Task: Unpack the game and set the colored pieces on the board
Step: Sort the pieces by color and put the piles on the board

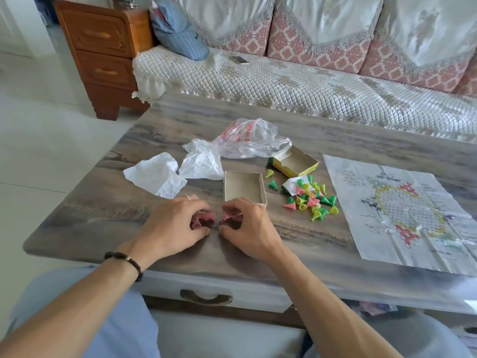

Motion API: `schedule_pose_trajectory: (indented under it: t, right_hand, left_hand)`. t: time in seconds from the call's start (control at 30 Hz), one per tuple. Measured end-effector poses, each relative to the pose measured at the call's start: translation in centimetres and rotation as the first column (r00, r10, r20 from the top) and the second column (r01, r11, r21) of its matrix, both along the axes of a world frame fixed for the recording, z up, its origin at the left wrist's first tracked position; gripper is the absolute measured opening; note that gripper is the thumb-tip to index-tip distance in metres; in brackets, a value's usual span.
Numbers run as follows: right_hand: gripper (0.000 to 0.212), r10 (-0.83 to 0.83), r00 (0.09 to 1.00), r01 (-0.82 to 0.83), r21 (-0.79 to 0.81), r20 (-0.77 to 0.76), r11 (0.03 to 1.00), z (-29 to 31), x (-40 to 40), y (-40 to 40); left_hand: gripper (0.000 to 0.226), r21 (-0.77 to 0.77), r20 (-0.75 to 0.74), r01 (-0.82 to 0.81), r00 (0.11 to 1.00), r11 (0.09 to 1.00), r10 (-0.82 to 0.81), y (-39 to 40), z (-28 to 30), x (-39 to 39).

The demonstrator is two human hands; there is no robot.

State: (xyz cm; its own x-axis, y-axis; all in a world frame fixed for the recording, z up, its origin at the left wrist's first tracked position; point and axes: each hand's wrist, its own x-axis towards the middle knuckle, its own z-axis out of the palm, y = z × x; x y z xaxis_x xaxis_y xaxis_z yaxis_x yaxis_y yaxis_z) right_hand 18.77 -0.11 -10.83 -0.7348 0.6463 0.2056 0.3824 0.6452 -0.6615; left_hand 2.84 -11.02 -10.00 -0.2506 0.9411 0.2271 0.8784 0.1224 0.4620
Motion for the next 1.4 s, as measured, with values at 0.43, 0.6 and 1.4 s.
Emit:
schedule_pose_trajectory:
  t: [0.43, 0.6, 1.4]
  right_hand:
    - [0.013, -0.368, 0.921, 0.384, 0.129, -0.130, 0.914, 0.6, 9.2, 6.3]
    - [0.013, -0.483, 0.874, 0.485, 0.158, -0.048, 0.860, 0.6, 12.1, 10.5]
    - [0.013, -0.403, 0.903, 0.395, 0.081, 0.146, 0.915, 1.4, 12.4, 15.2]
  left_hand:
    - [0.014, 0.209, -0.074, 0.196, 0.980, 0.958, -0.185, 9.7, 1.3, 7.6]
    - [0.015, 0.169, -0.177, 0.252, 0.959, 0.953, -0.222, 13.8, -0.6, 11.0]
    - [0.023, -0.001, -0.117, 0.213, 0.970, 0.977, -0.212, 19.9, 0.8, 11.8]
